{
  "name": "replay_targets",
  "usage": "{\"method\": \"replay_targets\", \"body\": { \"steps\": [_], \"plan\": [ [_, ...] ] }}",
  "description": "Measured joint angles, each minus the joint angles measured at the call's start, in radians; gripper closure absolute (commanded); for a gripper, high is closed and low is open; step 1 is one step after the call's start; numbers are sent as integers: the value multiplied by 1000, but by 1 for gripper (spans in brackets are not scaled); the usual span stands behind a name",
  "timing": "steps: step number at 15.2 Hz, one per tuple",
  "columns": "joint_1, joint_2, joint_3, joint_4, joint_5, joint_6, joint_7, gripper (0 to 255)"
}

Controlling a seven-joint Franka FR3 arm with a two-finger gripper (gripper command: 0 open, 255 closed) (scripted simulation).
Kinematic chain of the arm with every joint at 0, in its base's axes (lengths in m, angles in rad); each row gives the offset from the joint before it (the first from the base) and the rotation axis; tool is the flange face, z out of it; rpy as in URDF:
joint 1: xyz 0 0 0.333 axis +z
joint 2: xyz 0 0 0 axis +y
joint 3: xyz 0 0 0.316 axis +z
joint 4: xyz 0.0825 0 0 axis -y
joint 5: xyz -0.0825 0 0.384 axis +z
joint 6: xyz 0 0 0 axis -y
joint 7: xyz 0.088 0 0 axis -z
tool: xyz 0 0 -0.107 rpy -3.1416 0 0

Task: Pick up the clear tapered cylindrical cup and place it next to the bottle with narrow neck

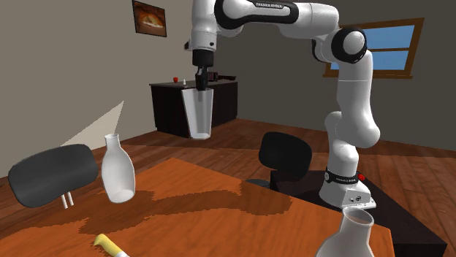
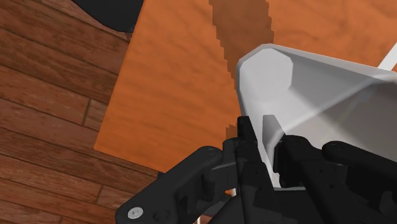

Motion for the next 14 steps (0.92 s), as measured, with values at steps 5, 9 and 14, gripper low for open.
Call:
{"method": "replay_targets", "body": {
  "steps": [5,9,14],
  "plan": [
    [-2,21,-1,101,0,-80,5,255],
    [-1,46,-1,185,0,-138,12,255],
    [-4,87,-2,313,2,-225,17,255]
  ]
}}
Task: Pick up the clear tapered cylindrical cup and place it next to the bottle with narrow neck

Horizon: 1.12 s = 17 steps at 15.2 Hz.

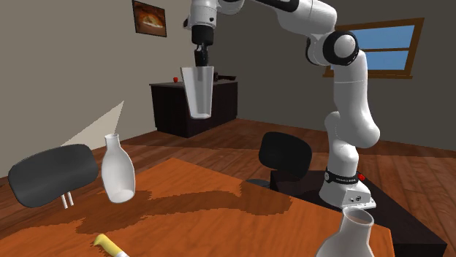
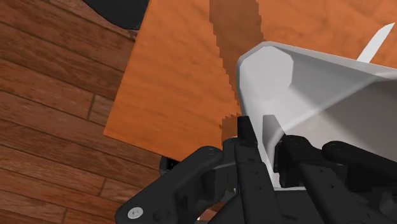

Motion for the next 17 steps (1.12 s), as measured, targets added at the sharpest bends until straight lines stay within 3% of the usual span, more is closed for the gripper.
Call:
{"method": "replay_targets", "body": {
  "steps": [2,12,17],
  "plan": [
    [7,3,5,24,-1,-19,14,255],
    [128,-147,103,-163,-19,37,224,255],
    [188,-174,163,-206,-27,61,341,255]
  ]
}}
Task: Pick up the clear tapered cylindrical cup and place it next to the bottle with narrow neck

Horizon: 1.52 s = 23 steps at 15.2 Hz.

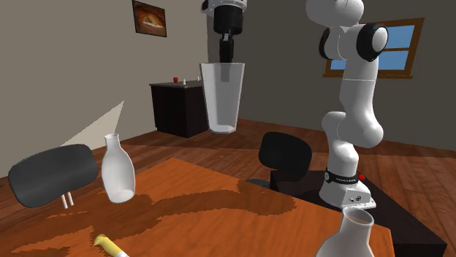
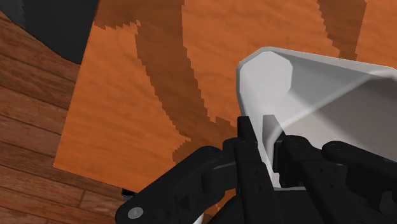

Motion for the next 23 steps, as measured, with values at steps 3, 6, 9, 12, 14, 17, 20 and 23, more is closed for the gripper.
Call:
{"method": "replay_targets", "body": {
  "steps": [3,6,9,12,14,17,20,23],
  "plan": [
    [34,-7,36,-13,-5,11,70,255],
    [73,4,77,-1,-15,15,148,255],
    [111,25,117,29,-28,10,223,255],
    [150,39,156,42,-42,12,299,255],
    [180,70,183,78,-59,7,353,255],
    [214,100,210,107,-78,8,411,255],
    [216,83,213,48,-73,51,418,255],
    [212,64,210,-13,-65,94,412,255]
  ]
}}
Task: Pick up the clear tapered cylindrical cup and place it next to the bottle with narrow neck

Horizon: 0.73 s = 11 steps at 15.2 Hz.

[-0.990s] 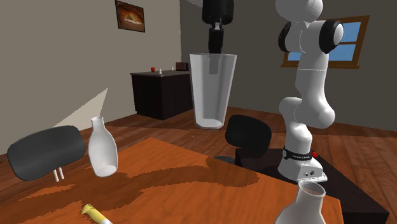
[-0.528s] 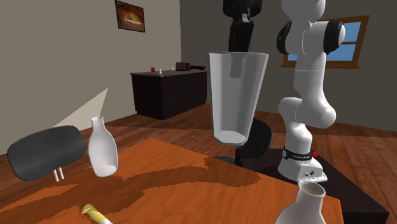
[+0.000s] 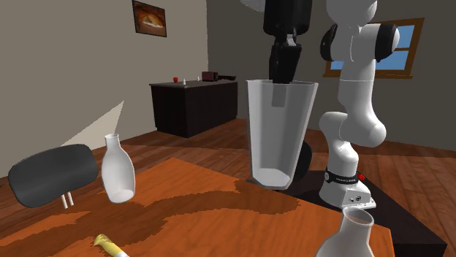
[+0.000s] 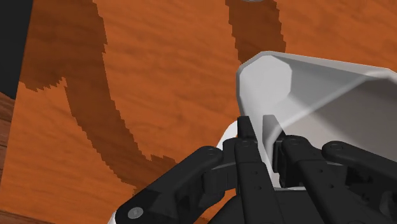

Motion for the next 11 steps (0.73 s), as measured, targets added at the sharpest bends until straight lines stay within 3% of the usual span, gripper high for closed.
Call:
{"method": "replay_targets", "body": {
  "steps": [11],
  "plan": [
    [-8,-51,-7,-214,21,165,-17,255]
  ]
}}
